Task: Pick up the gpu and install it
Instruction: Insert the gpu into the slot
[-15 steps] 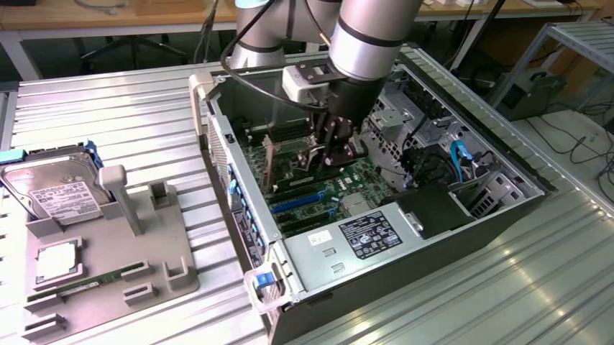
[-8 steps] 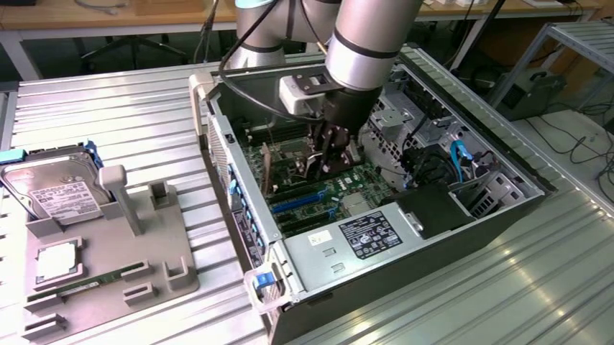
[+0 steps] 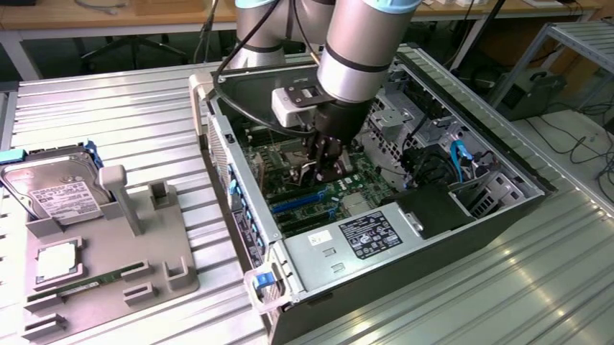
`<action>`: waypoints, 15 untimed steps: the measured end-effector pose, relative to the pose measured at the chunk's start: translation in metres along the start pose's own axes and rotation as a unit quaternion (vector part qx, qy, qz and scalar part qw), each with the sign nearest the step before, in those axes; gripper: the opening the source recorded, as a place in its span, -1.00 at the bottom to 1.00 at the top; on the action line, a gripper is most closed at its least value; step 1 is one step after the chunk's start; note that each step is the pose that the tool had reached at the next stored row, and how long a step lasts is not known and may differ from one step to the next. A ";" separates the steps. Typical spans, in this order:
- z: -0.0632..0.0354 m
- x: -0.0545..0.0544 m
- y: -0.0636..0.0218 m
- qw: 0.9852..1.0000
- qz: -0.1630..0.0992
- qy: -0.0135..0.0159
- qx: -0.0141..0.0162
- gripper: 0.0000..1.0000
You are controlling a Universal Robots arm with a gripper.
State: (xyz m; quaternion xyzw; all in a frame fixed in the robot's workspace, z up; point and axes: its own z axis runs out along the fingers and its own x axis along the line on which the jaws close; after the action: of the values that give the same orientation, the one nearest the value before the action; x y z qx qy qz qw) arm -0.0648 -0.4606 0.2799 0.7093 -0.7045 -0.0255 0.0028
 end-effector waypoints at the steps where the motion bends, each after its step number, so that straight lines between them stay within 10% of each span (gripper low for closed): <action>1: 0.0007 0.001 0.0007 1.000 0.000 0.000 0.000 -0.44; 15: 0.0136 0.003 0.0086 1.000 0.000 -0.001 0.000 -0.44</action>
State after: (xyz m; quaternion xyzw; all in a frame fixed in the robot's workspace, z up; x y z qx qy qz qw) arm -0.0740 -0.4635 0.2666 0.7093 -0.7044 -0.0259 0.0024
